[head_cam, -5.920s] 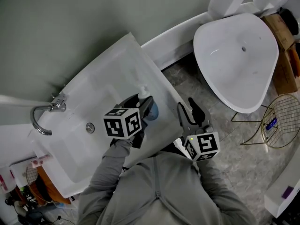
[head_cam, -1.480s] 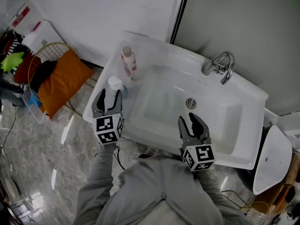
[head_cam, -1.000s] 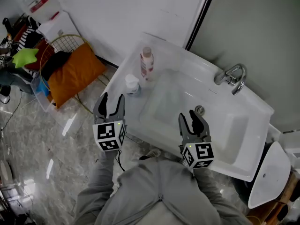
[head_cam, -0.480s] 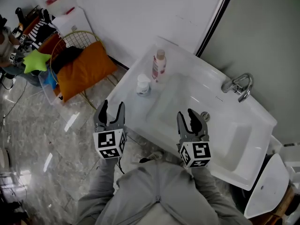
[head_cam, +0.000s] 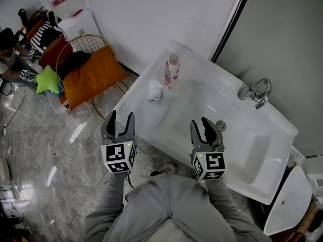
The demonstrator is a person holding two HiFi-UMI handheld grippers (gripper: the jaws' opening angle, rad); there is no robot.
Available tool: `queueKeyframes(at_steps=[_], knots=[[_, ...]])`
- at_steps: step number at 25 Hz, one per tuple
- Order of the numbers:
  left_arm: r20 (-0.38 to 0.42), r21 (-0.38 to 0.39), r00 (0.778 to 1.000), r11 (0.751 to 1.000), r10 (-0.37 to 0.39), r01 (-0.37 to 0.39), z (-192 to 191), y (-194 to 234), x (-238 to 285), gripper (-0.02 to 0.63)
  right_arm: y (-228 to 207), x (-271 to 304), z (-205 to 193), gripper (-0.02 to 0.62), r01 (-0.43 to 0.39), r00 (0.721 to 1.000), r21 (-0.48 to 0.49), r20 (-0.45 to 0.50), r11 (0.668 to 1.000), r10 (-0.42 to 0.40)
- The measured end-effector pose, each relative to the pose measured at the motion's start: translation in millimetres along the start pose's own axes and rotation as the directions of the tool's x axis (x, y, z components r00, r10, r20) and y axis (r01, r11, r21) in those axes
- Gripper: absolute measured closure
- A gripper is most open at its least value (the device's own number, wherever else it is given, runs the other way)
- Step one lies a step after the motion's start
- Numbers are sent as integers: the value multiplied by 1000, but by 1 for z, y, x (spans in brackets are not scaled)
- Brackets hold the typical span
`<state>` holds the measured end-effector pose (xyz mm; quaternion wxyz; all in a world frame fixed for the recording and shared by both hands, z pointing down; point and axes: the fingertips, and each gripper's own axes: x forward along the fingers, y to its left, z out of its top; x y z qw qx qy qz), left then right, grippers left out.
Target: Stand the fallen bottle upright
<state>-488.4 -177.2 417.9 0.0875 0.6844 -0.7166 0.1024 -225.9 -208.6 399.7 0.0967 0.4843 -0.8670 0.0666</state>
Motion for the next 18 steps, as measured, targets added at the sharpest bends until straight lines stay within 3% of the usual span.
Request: queueKeyframes(at_steps=[18], knots=[[-1,-6,1000,1000,-12,12,-3,-10,-3,342,-5,-3,3,456,9,1000,-1,14,1000,-9]])
